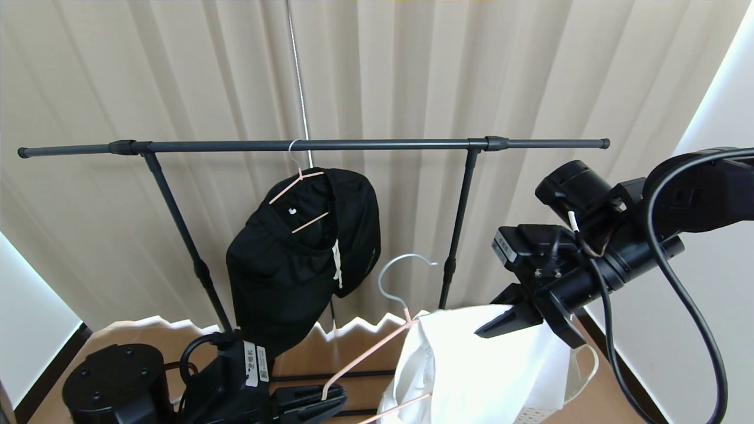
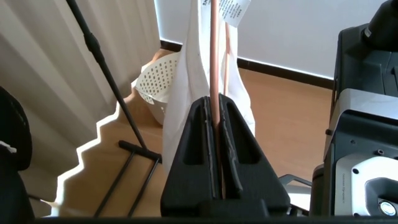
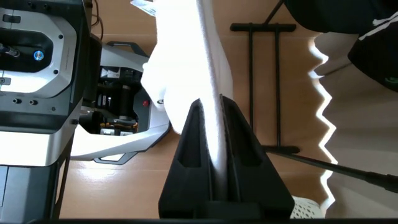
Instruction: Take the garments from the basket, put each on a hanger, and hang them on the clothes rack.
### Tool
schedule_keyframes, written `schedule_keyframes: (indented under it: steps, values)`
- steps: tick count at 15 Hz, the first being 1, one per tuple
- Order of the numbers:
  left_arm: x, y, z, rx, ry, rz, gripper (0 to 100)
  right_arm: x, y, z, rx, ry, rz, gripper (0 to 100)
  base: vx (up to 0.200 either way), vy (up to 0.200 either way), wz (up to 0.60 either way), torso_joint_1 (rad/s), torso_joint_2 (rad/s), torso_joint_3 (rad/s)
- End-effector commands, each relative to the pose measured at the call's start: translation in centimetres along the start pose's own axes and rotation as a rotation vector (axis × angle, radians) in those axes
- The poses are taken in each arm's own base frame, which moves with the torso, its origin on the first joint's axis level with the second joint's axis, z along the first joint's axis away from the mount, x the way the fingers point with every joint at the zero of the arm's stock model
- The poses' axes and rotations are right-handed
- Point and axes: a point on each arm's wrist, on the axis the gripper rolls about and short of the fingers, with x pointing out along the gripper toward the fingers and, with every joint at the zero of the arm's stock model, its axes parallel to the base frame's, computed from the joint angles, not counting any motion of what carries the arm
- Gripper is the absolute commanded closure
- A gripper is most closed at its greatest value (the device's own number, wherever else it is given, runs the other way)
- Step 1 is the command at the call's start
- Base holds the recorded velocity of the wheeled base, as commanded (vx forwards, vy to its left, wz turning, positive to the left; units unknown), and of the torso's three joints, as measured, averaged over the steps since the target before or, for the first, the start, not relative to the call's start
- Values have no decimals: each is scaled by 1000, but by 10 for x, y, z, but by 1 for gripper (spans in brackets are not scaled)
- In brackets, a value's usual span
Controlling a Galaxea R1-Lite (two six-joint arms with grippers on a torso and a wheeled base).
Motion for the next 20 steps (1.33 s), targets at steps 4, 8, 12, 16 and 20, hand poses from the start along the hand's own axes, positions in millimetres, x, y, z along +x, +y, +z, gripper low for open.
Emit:
schedule_keyframes:
  steps: [4,8,12,16,20]
  values:
    - [1,1,-2,-12,11,2,0,-4,7,0,-5,-2,-2,100,0,0,0,0,0,0]
    - [-8,14,-2,-66,3,79,0,-11,16,-1,-7,2,-14,100,0,0,0,0,0,0]
    - [-19,18,8,-237,-57,157,0,-30,18,6,-5,0,-147,100,0,0,0,0,0,0]
    - [-19,22,6,-307,-48,335,0,-44,19,17,-37,6,-370,100,0,0,0,0,0,0]
    - [-12,23,-3,-321,6,405,0,-46,39,25,-118,-22,-503,100,0,0,0,0,0,0]
